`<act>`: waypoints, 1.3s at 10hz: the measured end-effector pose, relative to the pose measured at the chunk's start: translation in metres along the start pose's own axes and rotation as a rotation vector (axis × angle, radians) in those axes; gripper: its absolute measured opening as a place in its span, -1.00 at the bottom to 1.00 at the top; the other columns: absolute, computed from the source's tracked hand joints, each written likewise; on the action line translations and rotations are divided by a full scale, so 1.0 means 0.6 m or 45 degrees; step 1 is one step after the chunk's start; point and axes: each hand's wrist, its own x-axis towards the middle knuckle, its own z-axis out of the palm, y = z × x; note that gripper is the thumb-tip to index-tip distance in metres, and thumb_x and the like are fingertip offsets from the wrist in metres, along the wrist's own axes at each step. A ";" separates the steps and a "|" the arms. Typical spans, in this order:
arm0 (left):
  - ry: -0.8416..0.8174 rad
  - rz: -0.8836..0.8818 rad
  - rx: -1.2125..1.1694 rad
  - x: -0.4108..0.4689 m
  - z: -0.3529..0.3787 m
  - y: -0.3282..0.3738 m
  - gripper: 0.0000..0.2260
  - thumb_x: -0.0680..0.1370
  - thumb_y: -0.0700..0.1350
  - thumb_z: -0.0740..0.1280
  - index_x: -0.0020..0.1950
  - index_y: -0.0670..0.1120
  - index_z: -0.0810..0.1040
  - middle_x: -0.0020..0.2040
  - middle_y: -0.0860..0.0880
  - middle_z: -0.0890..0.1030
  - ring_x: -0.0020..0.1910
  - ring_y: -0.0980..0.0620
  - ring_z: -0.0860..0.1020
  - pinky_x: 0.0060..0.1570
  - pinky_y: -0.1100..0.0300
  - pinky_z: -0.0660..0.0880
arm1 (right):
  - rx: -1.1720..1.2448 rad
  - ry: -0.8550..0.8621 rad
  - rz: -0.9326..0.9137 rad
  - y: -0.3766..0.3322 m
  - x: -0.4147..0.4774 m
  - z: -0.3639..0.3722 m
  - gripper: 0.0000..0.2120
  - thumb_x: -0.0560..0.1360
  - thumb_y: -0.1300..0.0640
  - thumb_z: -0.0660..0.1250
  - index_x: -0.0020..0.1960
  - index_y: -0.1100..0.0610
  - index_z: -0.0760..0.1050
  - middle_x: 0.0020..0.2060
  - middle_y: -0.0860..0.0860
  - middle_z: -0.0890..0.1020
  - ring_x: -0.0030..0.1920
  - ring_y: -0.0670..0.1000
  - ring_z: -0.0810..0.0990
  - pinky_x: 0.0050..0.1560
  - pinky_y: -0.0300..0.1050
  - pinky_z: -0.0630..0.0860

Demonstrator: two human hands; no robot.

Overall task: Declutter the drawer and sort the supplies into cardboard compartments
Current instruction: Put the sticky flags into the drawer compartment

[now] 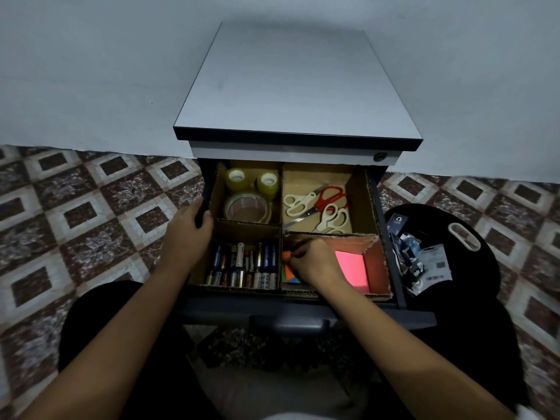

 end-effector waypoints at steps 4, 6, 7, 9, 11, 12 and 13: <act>0.010 0.012 0.007 0.000 0.000 0.001 -0.61 0.62 -0.09 0.17 0.43 -0.17 0.34 0.32 -0.19 0.46 0.31 -0.12 0.40 0.25 0.07 0.34 | 0.095 -0.044 0.023 -0.004 0.000 -0.001 -0.87 0.46 0.24 0.38 -0.01 0.19 0.64 -0.30 0.05 0.55 -0.26 0.02 0.51 -0.40 -0.27 0.38; 0.014 0.011 0.019 0.001 0.001 0.000 -0.61 0.62 -0.09 0.18 0.42 -0.19 0.35 0.33 -0.20 0.45 0.32 -0.12 0.40 0.25 0.07 0.34 | 0.118 -0.063 0.105 -0.006 0.004 0.004 -0.92 0.44 0.24 0.35 -0.15 0.19 0.62 -0.30 0.12 0.61 -0.40 0.01 0.48 -0.47 -0.22 0.36; 0.017 0.014 0.025 0.000 0.001 0.001 -0.61 0.62 -0.09 0.18 0.42 -0.18 0.35 0.33 -0.20 0.45 0.32 -0.12 0.40 0.25 0.09 0.34 | 0.139 -0.095 0.134 -0.007 0.002 0.002 -0.88 0.45 0.24 0.33 -0.23 0.12 0.58 -0.33 0.11 0.60 -0.49 -0.05 0.45 -0.57 -0.26 0.34; 0.014 0.024 0.040 0.003 0.001 -0.002 -0.61 0.62 -0.09 0.18 0.43 -0.18 0.35 0.32 -0.20 0.46 0.31 -0.12 0.40 0.24 0.09 0.34 | 0.322 -0.197 0.275 -0.010 -0.004 -0.015 -0.86 0.49 0.22 0.30 -0.24 0.18 0.53 -0.42 0.08 0.53 -0.59 -0.05 0.40 -0.65 -0.36 0.28; 0.016 0.026 0.037 0.003 0.001 -0.002 -0.61 0.62 -0.09 0.18 0.43 -0.18 0.35 0.32 -0.21 0.45 0.31 -0.13 0.40 0.25 0.07 0.34 | 0.569 -0.244 0.389 0.004 -0.007 -0.048 -0.90 0.50 0.25 0.31 -0.19 0.16 0.46 -0.37 0.07 0.53 -0.45 -0.10 0.47 -0.57 -0.34 0.40; 0.015 0.037 0.044 0.003 0.001 -0.004 -0.61 0.61 -0.09 0.18 0.42 -0.19 0.36 0.31 -0.21 0.46 0.30 -0.13 0.41 0.24 0.07 0.35 | 0.519 -0.199 0.390 0.016 -0.006 -0.052 -0.87 0.51 0.26 0.31 -0.22 0.18 0.47 -0.40 0.07 0.52 -0.57 -0.14 0.43 -0.59 -0.32 0.35; 0.013 0.041 0.054 0.003 0.001 -0.004 -0.61 0.61 -0.09 0.18 0.42 -0.20 0.36 0.31 -0.22 0.46 0.30 -0.14 0.42 0.24 0.07 0.35 | 0.445 -0.178 0.343 0.022 -0.002 -0.040 -0.83 0.49 0.28 0.32 -0.27 0.18 0.48 -0.42 0.10 0.53 -0.65 -0.15 0.42 -0.59 -0.30 0.36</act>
